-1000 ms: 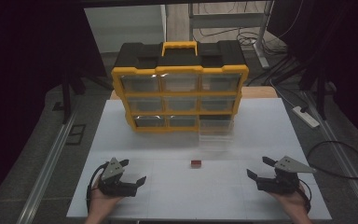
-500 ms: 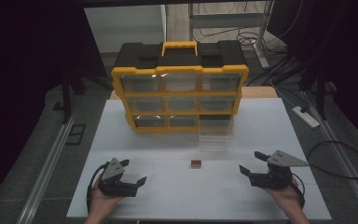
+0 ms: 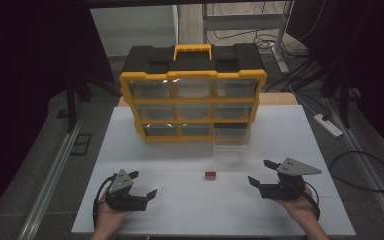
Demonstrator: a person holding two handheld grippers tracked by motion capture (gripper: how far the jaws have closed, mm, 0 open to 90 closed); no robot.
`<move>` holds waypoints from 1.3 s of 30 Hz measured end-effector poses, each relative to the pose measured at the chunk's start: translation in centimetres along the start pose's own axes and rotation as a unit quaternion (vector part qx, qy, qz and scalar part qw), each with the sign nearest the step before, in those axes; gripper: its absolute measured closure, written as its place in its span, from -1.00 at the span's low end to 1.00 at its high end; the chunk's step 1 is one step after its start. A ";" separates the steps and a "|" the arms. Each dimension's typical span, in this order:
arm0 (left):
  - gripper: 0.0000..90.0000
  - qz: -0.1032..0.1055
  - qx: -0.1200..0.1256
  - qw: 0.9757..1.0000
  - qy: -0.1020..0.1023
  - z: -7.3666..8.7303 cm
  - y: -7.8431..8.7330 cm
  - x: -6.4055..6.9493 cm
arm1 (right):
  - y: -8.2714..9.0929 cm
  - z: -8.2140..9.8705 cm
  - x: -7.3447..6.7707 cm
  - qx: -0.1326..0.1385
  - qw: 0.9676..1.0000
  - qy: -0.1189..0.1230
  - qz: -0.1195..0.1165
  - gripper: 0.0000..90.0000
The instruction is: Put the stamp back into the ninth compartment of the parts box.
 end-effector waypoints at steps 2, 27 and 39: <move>-0.86 0.000 0.000 1.000 -0.001 0.0 0.0 0.0 | -0.2 -0.4 -0.2 0.001 1.000 0.005 -0.004 -0.56; -0.85 0.002 -0.003 1.000 -0.002 0.1 -0.1 0.1 | -2.9 -3.2 -2.3 0.004 0.998 0.035 -0.046 -0.55; -0.85 0.002 -0.002 1.000 -0.003 0.1 -0.1 0.1 | -4.3 -4.4 -3.4 0.001 0.996 0.052 -0.072 -0.55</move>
Point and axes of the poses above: each handheld gripper's, and its own axes: y roughly backward along the jaws, z roughly out of its underside, x roughly to its right, the point moved 9 cm from there along -y, roughly forward along the jaws, and after that the axes turned 14 degrees about y, right-handed, at the moved point
